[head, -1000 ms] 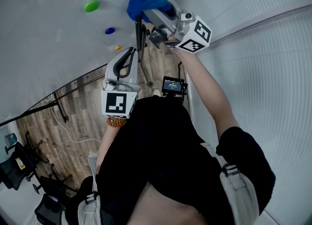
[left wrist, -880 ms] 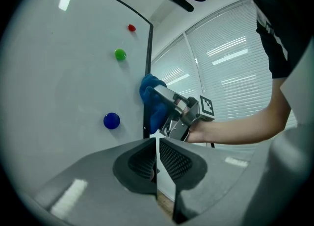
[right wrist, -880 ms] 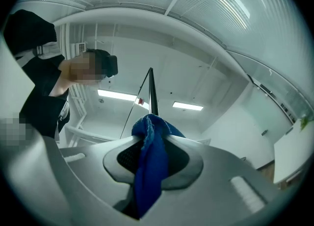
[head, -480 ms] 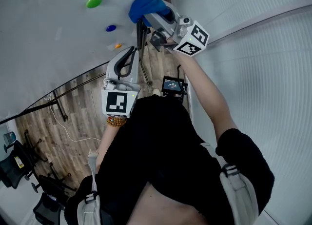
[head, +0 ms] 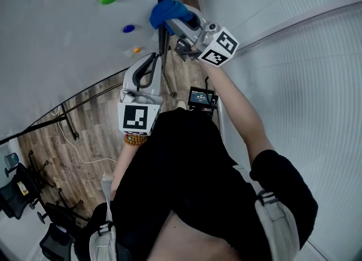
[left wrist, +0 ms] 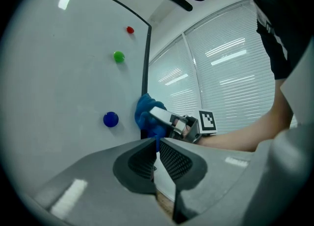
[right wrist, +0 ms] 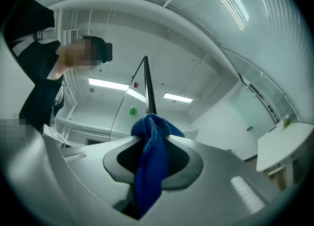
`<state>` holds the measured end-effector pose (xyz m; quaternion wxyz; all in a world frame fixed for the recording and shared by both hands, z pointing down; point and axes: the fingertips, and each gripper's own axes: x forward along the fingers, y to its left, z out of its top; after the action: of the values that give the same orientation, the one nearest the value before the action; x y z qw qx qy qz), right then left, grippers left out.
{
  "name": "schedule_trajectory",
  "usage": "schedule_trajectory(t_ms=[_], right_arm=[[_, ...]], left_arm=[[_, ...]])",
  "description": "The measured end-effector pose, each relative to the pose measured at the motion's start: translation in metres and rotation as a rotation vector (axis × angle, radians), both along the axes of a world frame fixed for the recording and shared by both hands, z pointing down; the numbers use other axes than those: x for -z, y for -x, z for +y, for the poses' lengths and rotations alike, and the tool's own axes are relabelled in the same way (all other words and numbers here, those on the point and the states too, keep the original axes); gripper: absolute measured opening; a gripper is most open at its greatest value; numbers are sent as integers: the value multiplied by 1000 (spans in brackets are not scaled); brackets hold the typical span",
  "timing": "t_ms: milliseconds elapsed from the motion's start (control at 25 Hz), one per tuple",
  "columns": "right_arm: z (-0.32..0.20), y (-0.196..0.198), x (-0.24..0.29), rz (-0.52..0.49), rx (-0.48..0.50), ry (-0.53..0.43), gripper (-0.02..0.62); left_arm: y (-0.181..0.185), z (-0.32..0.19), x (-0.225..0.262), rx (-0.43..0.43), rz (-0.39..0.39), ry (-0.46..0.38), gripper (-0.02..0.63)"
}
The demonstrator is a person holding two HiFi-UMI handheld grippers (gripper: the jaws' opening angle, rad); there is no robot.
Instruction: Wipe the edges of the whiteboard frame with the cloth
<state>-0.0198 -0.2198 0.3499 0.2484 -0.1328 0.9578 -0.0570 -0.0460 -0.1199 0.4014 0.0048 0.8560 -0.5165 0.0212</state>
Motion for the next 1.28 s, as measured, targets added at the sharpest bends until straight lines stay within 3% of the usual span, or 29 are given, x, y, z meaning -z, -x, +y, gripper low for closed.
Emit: schedule_trajectory(t_ms=[200, 560, 1280], right_arm=[[4, -1, -13, 48, -42, 28, 100], [7, -4, -31, 118, -127, 163, 101], [6, -14, -64, 97, -215, 363, 103]], left_arm=[[-5, 5, 0, -16, 6, -4, 112], [-13, 7, -1, -37, 13, 0, 112], [-10, 6, -3, -32, 8, 7, 112]])
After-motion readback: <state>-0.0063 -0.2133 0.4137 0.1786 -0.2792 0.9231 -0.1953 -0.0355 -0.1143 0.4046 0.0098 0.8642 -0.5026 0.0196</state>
